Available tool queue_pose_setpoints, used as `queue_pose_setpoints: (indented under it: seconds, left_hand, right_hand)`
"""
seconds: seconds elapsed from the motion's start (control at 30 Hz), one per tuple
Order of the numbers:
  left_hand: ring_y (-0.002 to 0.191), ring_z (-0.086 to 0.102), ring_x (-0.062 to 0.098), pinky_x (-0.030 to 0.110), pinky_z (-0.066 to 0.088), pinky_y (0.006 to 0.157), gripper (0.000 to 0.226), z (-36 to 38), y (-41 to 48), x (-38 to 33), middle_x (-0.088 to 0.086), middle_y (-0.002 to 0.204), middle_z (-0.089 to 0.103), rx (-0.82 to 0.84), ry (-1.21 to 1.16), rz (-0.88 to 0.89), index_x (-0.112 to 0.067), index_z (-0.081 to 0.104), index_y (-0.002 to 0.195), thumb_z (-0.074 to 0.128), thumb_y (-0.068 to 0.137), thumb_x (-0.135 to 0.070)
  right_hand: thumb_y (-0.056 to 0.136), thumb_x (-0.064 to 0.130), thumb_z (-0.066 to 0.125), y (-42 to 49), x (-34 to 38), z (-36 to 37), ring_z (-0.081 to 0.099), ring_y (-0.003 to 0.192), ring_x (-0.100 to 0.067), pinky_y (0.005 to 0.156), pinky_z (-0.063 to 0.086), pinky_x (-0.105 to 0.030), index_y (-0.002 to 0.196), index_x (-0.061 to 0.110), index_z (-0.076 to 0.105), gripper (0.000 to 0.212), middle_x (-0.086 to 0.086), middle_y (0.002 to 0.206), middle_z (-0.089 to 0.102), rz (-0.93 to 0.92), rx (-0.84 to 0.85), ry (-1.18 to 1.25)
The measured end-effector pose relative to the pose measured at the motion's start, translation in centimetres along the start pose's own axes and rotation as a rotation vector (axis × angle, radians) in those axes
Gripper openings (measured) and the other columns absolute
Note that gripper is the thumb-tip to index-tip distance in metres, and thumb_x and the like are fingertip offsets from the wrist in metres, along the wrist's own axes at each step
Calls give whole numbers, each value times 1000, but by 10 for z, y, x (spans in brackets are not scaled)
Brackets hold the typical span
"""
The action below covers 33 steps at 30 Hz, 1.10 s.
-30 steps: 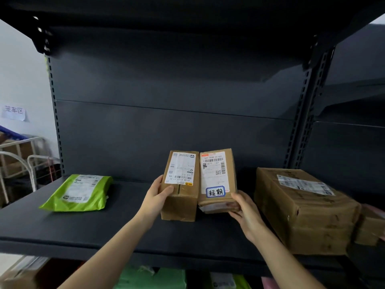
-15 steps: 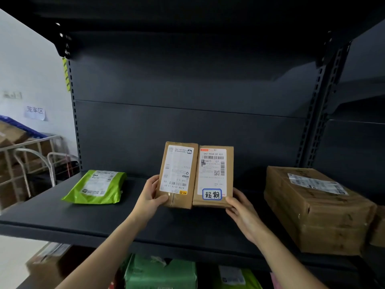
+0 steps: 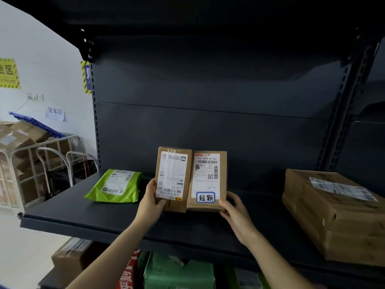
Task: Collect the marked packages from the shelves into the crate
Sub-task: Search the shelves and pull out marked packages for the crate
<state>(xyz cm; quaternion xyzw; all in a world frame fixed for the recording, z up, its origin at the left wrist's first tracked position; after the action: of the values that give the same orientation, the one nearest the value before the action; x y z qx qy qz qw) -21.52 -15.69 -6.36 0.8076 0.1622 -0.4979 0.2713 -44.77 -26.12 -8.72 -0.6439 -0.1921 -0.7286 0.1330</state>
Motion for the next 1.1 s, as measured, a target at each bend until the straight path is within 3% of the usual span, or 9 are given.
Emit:
queue_pose_setpoints:
  seconds: [0.07, 0.17, 0.33, 0.43, 0.6, 0.7, 0.8, 0.97, 1.1]
  left_hand:
    - [136, 37, 27, 40, 36, 108, 81, 6, -1, -2, 12, 148, 38, -12, 114, -8, -12, 10, 151, 60, 87, -4]
    - [144, 11, 33, 43, 17, 116, 90, 5, -16, -21, 18, 156, 14, -221, 328, 39, -10, 8, 151, 67, 84, -15]
    - [118, 38, 34, 55, 39, 96, 76, 25, -59, -75, 25, 126, 50, -381, 413, 519, -4, 43, 131, 82, 66, -11]
    - [99, 56, 34, 46, 51, 83, 69, 52, -73, -94, 20, 110, 59, -241, 395, 694, -5, 48, 122, 85, 64, -11]
    - [135, 36, 15, 30, 33, 105, 82, 99, -66, -86, 1, 147, 38, 211, 22, 303, -19, 23, 147, 67, 82, -42]
    - [141, 29, 19, 38, 28, 111, 100, 124, -62, -83, 2, 155, 28, 446, -254, 46, -25, 14, 150, 67, 70, -53]
    - [138, 34, 20, 41, 28, 115, 111, 147, -65, -87, 2, 149, 39, 623, -468, -60, -30, 17, 149, 77, 60, -58]
    - [109, 65, 16, 34, 51, 89, 78, 171, -73, -101, -4, 116, 69, 696, -622, -10, -33, 36, 137, 76, 69, -35]
    - [111, 62, 21, 40, 51, 93, 91, 181, -74, -116, 2, 122, 64, 603, -656, -19, -30, 36, 138, 75, 57, -44]
  right_hand:
    - [83, 26, 65, -3, 5, -6, 57, 109, -9, 88, 43, -26, 119, 31, 48, 40, 4, 118, 62, -27, -23, -16]
    - [81, 26, 66, -9, 12, -17, 56, 111, -9, 87, 43, -25, 109, 40, 50, 35, 6, 117, 62, -64, -57, -46]
    - [71, 39, 72, -26, 22, -42, 56, 114, -12, 101, 42, -35, 110, 44, 49, 45, 5, 119, 63, -98, -115, -85]
    - [54, 53, 77, -39, 28, -54, 57, 114, -12, 100, 43, -36, 112, 42, 50, 65, 4, 119, 63, -118, -143, -70]
    - [50, 53, 78, -66, 32, -73, 62, 107, -9, 84, 49, -25, 124, 29, 47, 84, 5, 113, 67, -133, -177, -20]
    - [59, 44, 75, -85, 36, -83, 63, 107, -8, 83, 50, -24, 124, 27, 47, 72, 5, 111, 69, -133, -177, 1]
    - [68, 34, 70, -98, 38, -93, 64, 105, -9, 90, 47, -29, 119, 27, 50, 54, 4, 107, 71, -130, -201, 25]
    - [86, 20, 60, -111, 49, -107, 64, 104, -8, 91, 48, -28, 116, 28, 54, 32, 3, 107, 70, -116, -255, -9]
    - [87, 25, 62, -124, 83, -134, 57, 109, -7, 97, 46, -30, 119, 25, 56, 33, 7, 117, 62, -182, -391, -238]
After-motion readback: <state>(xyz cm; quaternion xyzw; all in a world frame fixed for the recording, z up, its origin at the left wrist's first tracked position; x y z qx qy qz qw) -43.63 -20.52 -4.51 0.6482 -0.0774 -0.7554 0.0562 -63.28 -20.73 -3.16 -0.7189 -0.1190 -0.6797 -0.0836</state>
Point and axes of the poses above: each hand's wrist, its own y-axis towards the middle knuckle, its own z-axis out of the palm, x = y × z, the point moved 6 cm from there along y, towards the middle knuckle
